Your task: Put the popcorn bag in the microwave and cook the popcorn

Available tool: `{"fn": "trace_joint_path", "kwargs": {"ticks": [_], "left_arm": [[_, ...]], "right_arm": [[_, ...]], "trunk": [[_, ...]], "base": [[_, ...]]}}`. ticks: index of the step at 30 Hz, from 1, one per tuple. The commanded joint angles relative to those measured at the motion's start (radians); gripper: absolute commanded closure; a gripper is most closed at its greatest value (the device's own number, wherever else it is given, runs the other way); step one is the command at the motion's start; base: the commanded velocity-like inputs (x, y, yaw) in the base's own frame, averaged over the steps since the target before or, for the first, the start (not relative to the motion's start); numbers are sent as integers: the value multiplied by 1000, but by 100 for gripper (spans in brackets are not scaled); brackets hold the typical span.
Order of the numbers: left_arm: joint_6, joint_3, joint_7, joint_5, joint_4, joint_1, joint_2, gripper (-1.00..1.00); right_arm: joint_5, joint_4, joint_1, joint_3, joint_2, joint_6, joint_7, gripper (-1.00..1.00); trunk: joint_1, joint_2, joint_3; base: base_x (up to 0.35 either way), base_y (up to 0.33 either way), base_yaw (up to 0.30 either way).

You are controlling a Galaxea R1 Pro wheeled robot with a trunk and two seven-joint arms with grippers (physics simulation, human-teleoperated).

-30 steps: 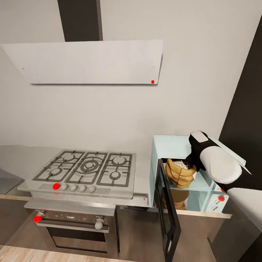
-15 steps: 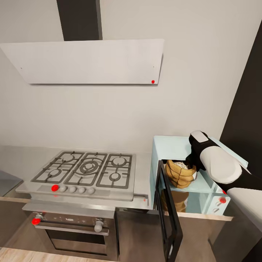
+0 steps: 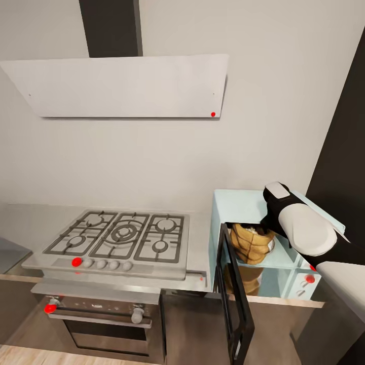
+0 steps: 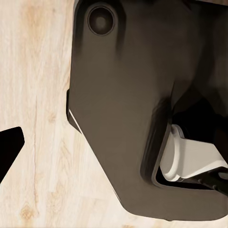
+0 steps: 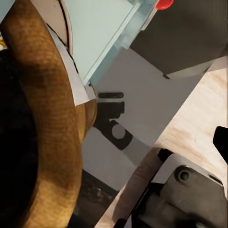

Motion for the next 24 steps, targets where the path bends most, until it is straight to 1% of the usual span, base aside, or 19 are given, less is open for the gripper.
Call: {"fn": "trace_joint_path", "kwargs": {"ticks": [1,6,24], "left_arm": [[1,6,1,1,-1,0,-1,-100],[1,6,1,1,-1,0,-1,-100],[0,6,1,1,-1,0,-1,-100]], "right_arm": [[-21,-2,0,2,0,0,32,-100],[-21,-2,0,2,0,0,32,-100],[-21,-2,0,2,0,0,34,-100]], "trunk": [[1,-1,-2],[1,-1,0],[1,-1,30]], "base": [[0,0,0],[0,0,0],[0,0,0]]}}
